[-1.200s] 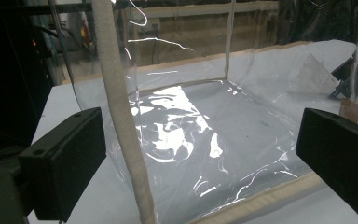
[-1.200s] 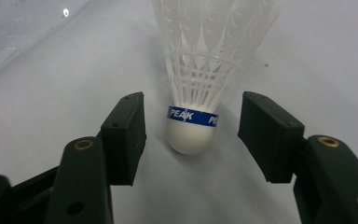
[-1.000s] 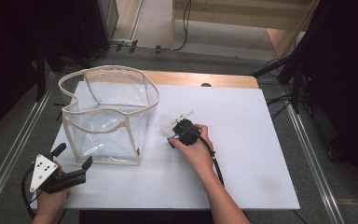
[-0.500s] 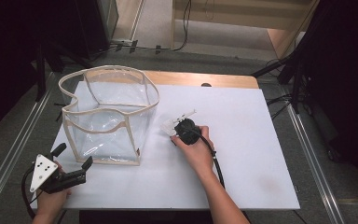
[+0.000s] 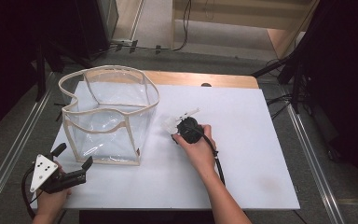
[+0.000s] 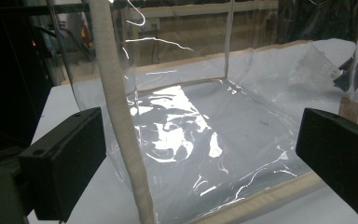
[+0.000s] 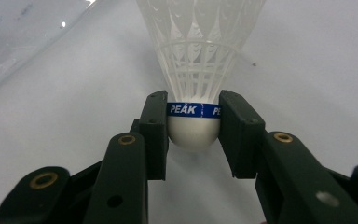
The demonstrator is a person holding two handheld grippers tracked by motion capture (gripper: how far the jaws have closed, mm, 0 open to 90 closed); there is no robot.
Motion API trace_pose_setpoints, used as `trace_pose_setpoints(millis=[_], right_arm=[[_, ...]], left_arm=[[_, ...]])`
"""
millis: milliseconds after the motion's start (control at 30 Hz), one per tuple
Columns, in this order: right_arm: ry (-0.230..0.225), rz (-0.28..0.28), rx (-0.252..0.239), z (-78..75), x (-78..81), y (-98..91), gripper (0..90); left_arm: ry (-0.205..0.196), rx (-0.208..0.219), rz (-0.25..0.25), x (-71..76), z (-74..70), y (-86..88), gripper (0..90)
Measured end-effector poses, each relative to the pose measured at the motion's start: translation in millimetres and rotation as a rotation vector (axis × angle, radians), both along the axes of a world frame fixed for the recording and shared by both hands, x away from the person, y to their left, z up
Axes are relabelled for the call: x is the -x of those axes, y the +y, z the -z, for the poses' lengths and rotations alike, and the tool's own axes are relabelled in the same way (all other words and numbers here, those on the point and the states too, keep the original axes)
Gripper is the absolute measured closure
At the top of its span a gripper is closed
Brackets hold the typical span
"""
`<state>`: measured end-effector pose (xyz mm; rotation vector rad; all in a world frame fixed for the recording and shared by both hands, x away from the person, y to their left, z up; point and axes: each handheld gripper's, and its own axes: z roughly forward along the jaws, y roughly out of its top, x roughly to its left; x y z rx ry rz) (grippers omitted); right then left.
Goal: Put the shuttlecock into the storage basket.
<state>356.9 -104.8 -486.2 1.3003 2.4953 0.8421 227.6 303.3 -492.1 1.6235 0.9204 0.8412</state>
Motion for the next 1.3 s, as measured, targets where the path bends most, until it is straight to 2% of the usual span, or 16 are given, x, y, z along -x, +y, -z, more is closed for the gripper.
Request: trace_pose_setpoints(millis=[1300], right_arm=[[-0.057,0.032,-0.034,-33.3,-1.0,-21.3,62.2]], left_arm=[[0.001,-0.001,0.001,-0.3,0.1,-0.2,2.3]])
